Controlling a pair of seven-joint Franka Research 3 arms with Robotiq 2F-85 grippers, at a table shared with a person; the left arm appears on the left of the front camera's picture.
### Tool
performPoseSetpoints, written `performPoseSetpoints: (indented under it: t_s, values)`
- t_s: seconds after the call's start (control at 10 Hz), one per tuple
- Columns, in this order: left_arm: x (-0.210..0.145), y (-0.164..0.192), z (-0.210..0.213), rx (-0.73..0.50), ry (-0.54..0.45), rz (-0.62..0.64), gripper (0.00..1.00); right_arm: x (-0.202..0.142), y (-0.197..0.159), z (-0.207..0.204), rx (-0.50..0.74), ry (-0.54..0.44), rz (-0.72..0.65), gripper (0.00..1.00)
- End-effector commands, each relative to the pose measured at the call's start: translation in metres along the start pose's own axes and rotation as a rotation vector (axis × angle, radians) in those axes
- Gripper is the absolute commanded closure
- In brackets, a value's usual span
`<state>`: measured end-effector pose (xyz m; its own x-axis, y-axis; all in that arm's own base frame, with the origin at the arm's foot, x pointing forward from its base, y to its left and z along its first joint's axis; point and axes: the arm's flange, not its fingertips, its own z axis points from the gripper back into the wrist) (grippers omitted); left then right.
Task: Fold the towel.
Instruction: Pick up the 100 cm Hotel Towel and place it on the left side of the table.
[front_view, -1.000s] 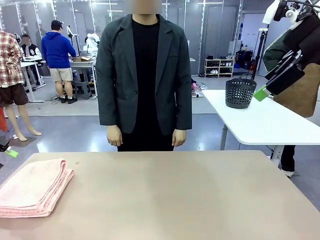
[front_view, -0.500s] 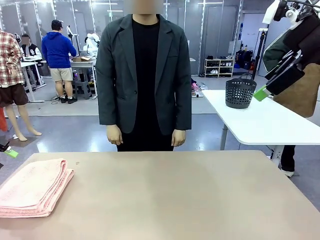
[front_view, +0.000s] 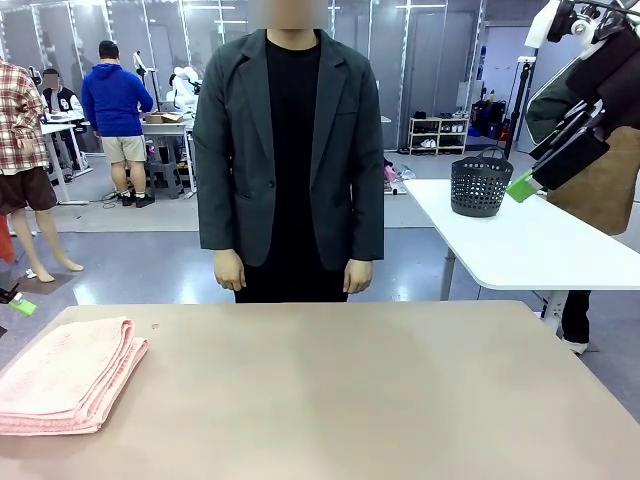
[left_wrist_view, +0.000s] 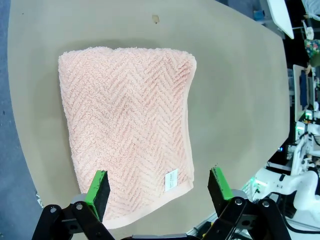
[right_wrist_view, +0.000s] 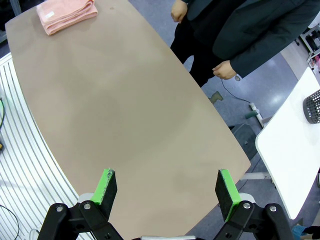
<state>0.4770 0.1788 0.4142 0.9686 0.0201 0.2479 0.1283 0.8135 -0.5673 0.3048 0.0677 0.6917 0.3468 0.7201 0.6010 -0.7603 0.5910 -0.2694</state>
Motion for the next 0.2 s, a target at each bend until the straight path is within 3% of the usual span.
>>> performPoseSetpoints:
  t_s: [0.0,0.1]
  values:
    - [0.0031,0.0004,-0.0005,0.010,-0.008,0.007,0.00,0.0000,0.0025,-0.0014,-0.007,0.002,-0.022,0.00]
    - [0.0031,0.0004,-0.0005,0.010,-0.008,0.007,0.00,0.0000,0.0025,-0.0014,-0.007,0.002,-0.022,0.00]
